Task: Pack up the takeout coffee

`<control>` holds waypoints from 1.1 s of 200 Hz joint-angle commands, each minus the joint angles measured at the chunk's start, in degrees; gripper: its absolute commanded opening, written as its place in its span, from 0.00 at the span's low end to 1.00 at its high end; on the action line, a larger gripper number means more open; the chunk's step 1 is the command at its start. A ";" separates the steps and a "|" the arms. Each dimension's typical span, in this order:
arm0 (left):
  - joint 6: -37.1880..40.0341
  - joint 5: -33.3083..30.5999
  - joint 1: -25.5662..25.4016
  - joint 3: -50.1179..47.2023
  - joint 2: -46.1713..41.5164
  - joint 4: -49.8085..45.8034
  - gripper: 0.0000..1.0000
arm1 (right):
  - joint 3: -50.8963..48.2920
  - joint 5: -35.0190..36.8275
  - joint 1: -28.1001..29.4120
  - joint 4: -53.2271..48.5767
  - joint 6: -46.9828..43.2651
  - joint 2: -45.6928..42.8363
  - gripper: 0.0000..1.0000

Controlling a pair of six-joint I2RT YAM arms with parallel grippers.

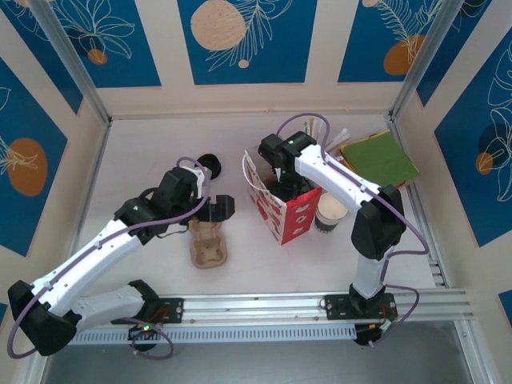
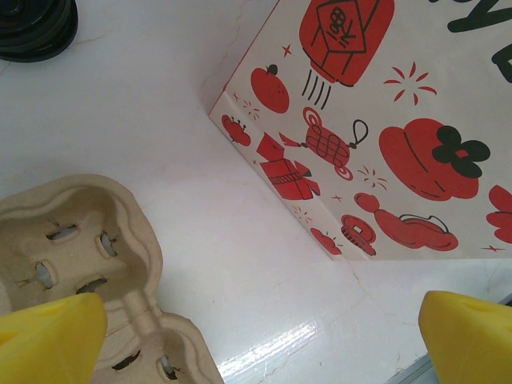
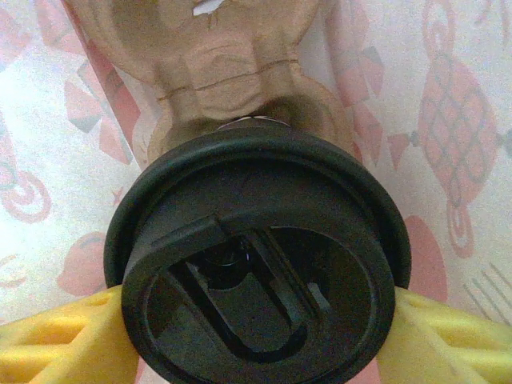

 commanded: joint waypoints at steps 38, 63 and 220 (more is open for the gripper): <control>0.95 -0.16 0.37 0.75 -0.37 -0.69 1.00 | -0.81 -1.42 -0.34 -0.69 1.03 -1.79 0.68; 0.93 -0.15 0.34 0.67 -0.35 -0.75 1.00 | -0.63 -1.39 -0.17 -0.95 1.11 -1.82 0.68; 1.17 0.11 0.34 0.40 -0.41 -0.64 1.00 | -1.75 -1.36 0.63 -1.84 2.35 -3.07 0.68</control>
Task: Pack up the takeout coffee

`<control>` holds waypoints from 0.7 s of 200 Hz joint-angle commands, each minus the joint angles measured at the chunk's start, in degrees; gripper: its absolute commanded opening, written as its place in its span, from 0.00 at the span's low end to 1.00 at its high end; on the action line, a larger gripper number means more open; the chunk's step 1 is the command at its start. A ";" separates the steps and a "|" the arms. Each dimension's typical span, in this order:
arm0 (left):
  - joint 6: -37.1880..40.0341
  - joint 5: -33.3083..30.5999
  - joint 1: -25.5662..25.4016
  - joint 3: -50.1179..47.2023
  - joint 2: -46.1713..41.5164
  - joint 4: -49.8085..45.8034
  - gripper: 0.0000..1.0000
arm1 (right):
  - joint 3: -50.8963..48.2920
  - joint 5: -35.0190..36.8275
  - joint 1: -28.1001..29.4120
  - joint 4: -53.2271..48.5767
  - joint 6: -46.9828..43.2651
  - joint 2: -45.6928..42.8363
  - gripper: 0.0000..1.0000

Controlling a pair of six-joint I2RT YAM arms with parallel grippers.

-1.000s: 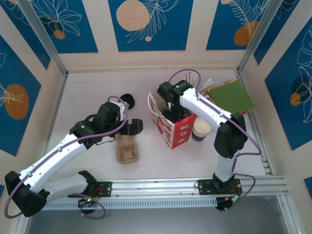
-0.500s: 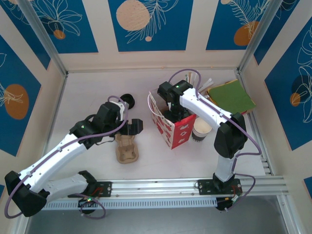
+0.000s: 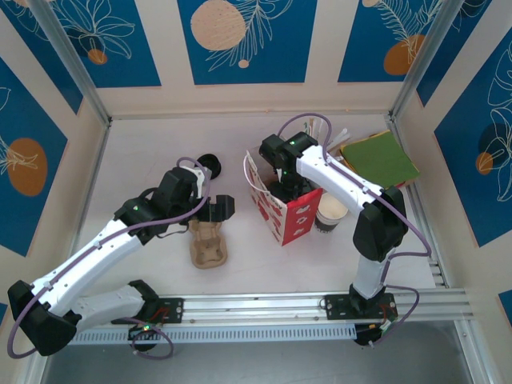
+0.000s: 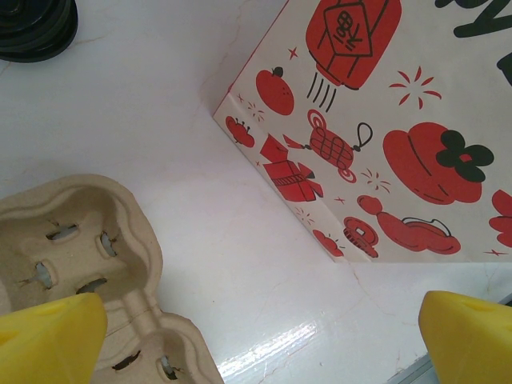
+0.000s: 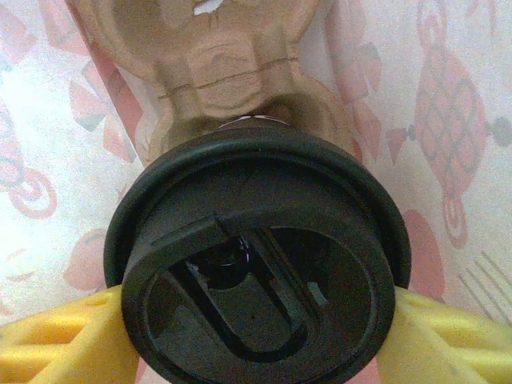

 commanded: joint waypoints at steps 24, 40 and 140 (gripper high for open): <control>1.33 0.19 0.35 0.37 -0.40 -0.67 1.00 | -0.96 -1.42 0.54 -1.72 1.13 -1.96 0.68; 1.36 0.17 0.38 0.37 -0.43 -0.76 1.00 | -0.96 -1.47 0.54 -1.66 1.25 -2.00 0.68; 1.70 0.11 0.48 0.45 -0.45 -0.78 1.00 | -1.16 -1.56 0.63 -1.75 1.65 -1.66 0.68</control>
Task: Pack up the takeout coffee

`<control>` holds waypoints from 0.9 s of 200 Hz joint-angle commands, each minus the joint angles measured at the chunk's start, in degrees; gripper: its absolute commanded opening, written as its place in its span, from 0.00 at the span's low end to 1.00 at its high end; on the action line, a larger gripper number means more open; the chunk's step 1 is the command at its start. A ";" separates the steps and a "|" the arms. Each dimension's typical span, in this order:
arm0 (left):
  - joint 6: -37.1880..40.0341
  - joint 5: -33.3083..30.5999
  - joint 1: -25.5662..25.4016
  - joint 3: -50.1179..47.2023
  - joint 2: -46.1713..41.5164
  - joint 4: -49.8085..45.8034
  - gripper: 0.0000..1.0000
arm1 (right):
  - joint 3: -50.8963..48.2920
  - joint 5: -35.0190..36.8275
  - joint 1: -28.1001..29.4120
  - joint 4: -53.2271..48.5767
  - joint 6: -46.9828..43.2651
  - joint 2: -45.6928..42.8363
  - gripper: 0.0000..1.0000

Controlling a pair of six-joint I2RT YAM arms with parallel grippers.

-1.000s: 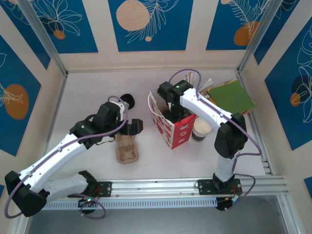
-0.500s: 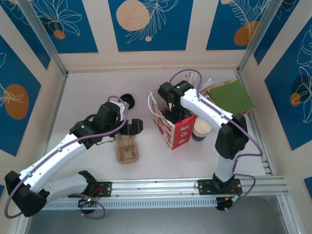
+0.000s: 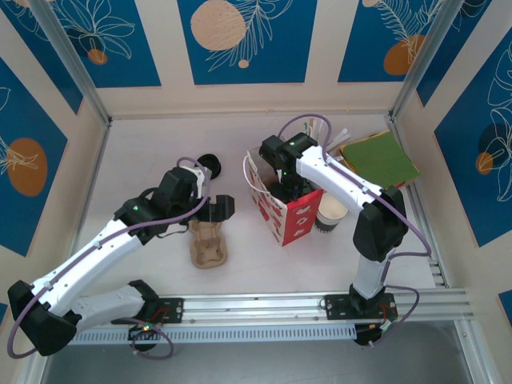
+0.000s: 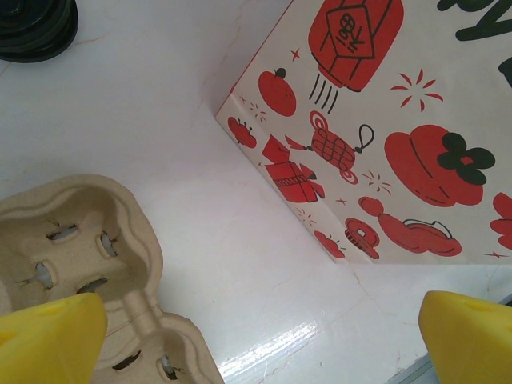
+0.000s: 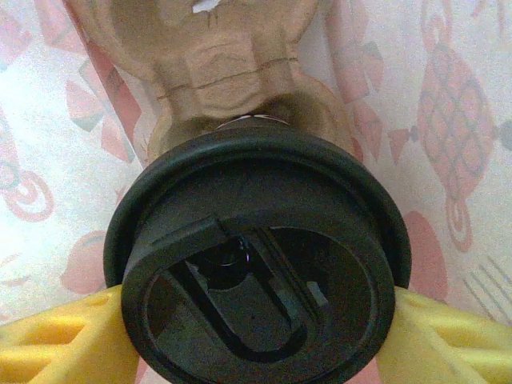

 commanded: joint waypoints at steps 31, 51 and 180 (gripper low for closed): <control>1.75 0.12 0.45 0.51 -0.38 -0.82 1.00 | -0.68 -1.53 0.37 -1.70 0.92 -1.27 0.68; 1.85 0.11 0.41 0.66 -0.29 -0.82 1.00 | -0.44 -1.68 0.37 -1.81 0.91 -1.07 0.68; 2.35 0.11 0.54 1.09 0.33 -0.68 1.00 | 0.74 -1.79 0.20 -3.11 1.27 0.34 0.68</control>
